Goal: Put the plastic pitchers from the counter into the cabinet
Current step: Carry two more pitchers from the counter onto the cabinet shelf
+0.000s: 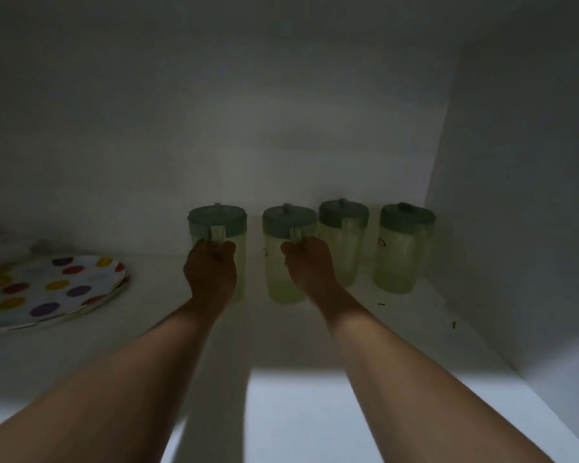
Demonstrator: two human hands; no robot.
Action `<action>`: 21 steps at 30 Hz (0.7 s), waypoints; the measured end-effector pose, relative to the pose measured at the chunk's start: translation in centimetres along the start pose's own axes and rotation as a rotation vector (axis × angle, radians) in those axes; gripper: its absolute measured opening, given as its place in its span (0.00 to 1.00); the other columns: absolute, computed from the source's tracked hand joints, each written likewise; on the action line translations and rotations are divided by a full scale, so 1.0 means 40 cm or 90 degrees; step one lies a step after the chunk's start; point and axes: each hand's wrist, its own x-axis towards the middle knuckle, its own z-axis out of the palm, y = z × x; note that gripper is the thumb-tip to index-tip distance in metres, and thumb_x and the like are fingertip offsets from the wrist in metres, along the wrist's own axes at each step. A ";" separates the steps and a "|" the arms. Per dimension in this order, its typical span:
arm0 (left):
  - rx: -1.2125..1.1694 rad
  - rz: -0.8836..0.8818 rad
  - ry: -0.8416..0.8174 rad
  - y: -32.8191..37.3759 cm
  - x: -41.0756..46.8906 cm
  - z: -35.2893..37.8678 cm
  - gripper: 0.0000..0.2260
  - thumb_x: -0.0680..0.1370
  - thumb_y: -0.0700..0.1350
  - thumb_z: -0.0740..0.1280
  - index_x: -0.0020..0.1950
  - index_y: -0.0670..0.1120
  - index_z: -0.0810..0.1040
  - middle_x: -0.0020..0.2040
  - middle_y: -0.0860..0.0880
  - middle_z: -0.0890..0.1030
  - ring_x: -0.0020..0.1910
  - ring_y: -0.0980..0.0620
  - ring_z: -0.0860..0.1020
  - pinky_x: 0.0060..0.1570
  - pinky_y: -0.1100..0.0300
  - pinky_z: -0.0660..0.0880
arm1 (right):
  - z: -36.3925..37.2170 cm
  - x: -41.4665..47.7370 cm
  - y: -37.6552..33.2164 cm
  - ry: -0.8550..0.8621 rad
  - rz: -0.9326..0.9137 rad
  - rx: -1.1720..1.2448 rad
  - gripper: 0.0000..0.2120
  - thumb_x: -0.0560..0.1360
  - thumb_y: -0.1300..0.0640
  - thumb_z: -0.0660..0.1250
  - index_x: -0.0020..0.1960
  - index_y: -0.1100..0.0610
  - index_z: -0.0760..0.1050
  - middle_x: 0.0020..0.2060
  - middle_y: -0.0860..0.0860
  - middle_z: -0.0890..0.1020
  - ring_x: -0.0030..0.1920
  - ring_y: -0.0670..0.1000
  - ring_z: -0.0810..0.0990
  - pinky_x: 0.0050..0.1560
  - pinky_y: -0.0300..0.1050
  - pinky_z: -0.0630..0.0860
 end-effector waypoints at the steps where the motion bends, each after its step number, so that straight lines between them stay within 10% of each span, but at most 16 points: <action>1: 0.006 0.002 -0.004 0.000 0.010 0.006 0.12 0.78 0.46 0.67 0.55 0.38 0.78 0.52 0.38 0.82 0.53 0.39 0.80 0.54 0.50 0.76 | 0.007 0.012 0.001 0.002 -0.006 -0.008 0.09 0.77 0.57 0.67 0.41 0.60 0.75 0.36 0.57 0.79 0.37 0.54 0.77 0.38 0.45 0.70; 13: 0.059 -0.020 -0.075 -0.009 0.091 0.050 0.15 0.78 0.48 0.66 0.58 0.38 0.77 0.54 0.38 0.81 0.54 0.38 0.80 0.56 0.47 0.77 | 0.022 0.079 -0.019 -0.032 -0.014 -0.076 0.17 0.79 0.46 0.68 0.49 0.61 0.74 0.34 0.50 0.75 0.34 0.47 0.74 0.37 0.42 0.67; 21: 0.232 -0.075 -0.056 0.003 0.069 0.033 0.42 0.70 0.60 0.74 0.73 0.42 0.57 0.69 0.37 0.68 0.68 0.35 0.66 0.65 0.40 0.67 | -0.007 0.014 -0.060 -0.041 0.045 -0.275 0.43 0.72 0.41 0.75 0.76 0.62 0.61 0.71 0.59 0.70 0.71 0.60 0.70 0.70 0.52 0.69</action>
